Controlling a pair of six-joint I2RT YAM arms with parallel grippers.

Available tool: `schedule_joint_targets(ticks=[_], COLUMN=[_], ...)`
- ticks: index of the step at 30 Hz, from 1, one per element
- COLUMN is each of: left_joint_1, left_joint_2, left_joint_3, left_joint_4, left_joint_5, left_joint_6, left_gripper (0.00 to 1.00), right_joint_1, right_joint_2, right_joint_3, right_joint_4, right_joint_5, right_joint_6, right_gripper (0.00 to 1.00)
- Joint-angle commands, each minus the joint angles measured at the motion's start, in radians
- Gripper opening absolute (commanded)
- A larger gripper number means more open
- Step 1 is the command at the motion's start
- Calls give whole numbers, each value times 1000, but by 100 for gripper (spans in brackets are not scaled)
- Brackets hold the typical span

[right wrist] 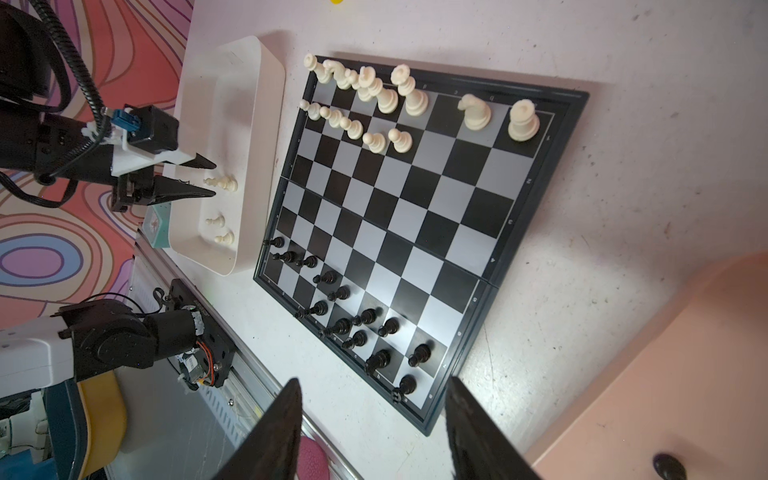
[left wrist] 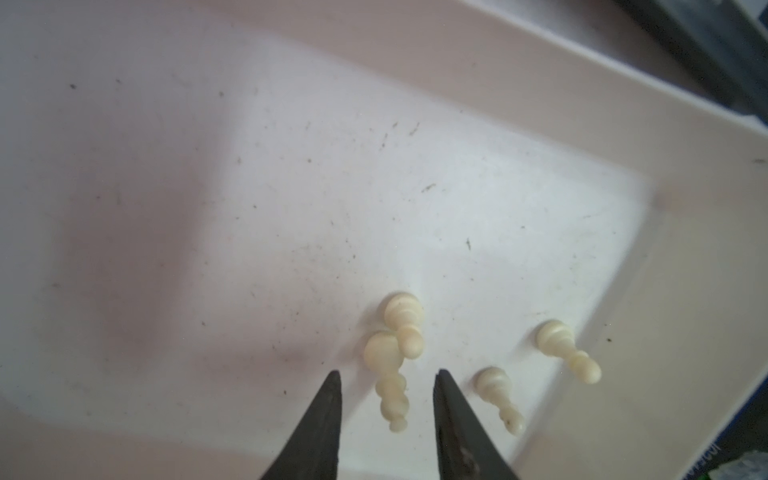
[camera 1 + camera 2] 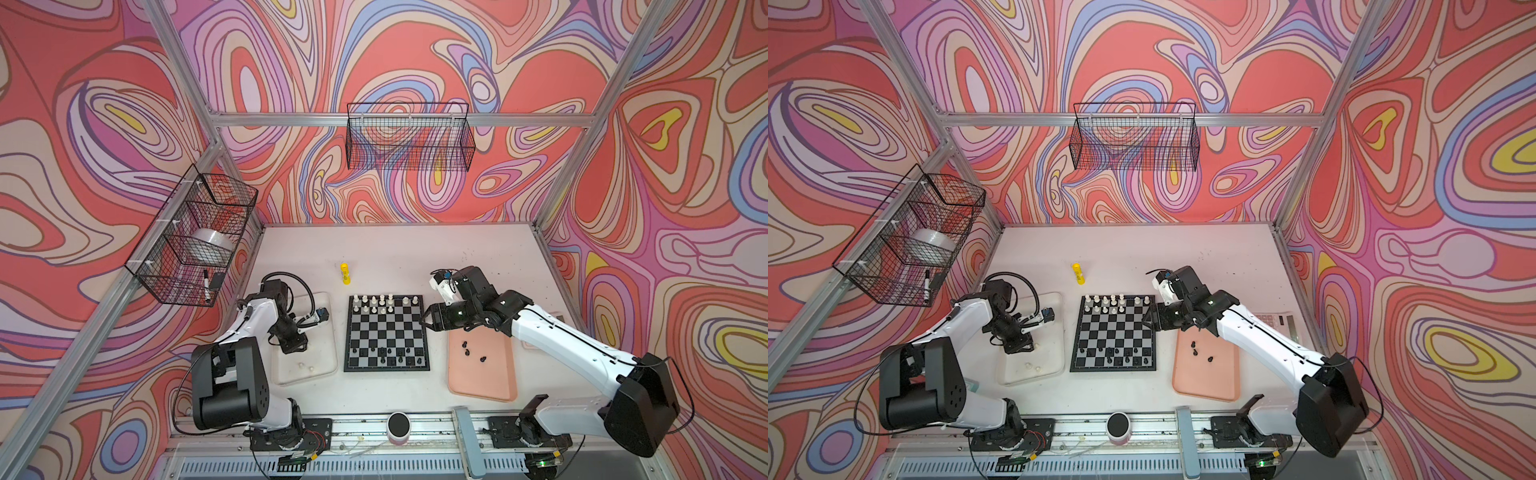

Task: Set up the chess pieces on the board

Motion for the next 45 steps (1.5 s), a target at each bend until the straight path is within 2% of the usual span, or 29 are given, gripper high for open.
schedule_joint_targets(ticks=[1,27,45], left_joint_1=[-8,-10,-10], left_joint_2=[8,-4,-20], left_joint_3=[-10,-28,-28], left_joint_4=[-5,13,25], left_joint_5=[-6,-20,-34], left_joint_6=[15,25,31], left_gripper=[36,29,18], right_joint_1=[5,5,6], right_joint_2=[-11,-16,-13], right_joint_3=[-12,-26,-22], right_joint_4=[12,14,13], right_joint_5=[10,13,15], right_joint_6=[2,7,1], right_gripper=[57,57,56])
